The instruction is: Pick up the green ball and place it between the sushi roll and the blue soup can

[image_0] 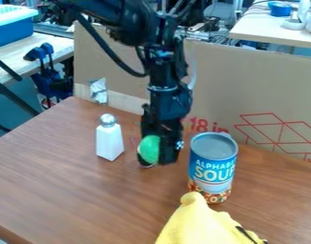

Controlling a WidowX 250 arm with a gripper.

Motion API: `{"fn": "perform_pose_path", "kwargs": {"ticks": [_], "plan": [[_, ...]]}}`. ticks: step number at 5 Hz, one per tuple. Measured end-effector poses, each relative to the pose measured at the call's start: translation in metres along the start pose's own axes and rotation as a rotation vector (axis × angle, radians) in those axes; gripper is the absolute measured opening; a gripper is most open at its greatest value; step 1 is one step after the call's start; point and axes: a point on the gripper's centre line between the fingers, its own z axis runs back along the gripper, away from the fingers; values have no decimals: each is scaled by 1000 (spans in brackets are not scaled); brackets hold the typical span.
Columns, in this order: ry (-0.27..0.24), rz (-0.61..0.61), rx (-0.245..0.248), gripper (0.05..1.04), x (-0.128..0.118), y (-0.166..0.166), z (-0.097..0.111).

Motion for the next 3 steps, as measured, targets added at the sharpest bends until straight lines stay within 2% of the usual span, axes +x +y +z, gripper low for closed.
{"fn": "perform_pose_path", "kwargs": {"ticks": [1, 3], "plan": [[29, 29, -17, 862, 1, 3, -15], [79, 32, -10, 862, 1, 2, -36]]}}
